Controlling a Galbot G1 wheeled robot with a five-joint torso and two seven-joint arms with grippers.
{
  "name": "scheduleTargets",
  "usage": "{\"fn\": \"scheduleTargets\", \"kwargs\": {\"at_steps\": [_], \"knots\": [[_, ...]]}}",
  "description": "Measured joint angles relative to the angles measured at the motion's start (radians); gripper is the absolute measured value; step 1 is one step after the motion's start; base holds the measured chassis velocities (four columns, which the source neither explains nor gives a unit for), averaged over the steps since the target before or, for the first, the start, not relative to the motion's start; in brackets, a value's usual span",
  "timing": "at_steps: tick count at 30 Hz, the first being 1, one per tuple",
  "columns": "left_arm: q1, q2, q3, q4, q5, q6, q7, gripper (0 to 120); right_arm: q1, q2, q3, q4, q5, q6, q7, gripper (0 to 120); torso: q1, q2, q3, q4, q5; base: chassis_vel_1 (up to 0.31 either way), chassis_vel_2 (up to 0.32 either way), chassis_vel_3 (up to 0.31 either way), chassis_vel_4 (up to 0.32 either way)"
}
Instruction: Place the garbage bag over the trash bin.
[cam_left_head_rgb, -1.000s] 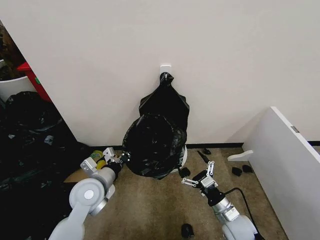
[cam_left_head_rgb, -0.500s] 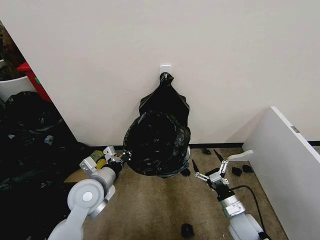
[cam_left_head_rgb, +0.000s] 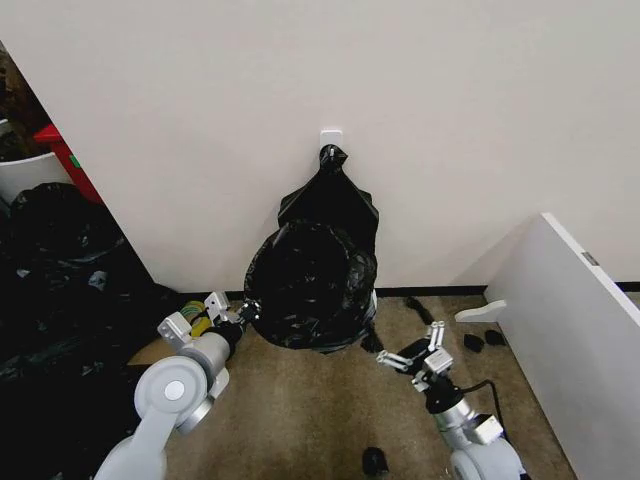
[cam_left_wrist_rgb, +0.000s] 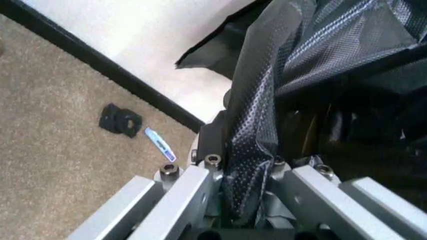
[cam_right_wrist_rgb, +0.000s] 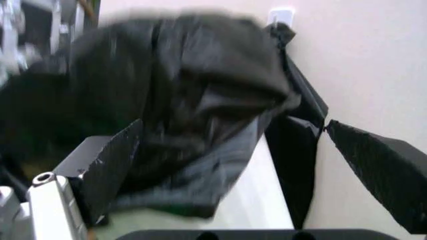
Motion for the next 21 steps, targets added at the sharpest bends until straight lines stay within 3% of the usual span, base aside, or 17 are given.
{"fn": "scheduleTargets", "kwargs": {"at_steps": [5,12,21], "knots": [[0.011,0.000,-0.003,-0.036,0.001,0.002,0.000,0,0.019,0.018,0.010,-0.048,-0.229,-0.043,0.154,100,0.000,0.000,0.000,0.0000,0.0001,0.000,0.000,0.000,0.000],[0.018,0.002,-0.008,-0.064,0.000,0.007,-0.001,0,0.054,0.022,0.055,-0.113,-0.369,-0.047,0.231,100,0.000,0.000,0.000,0.0001,0.0002,0.000,0.000,0.000,0.000],[0.017,0.005,-0.009,-0.063,0.000,0.008,-0.001,0,0.058,0.006,0.080,-0.117,-0.310,0.028,0.189,100,0.000,0.000,0.000,0.0000,0.0002,0.000,0.000,0.000,0.000]]}}
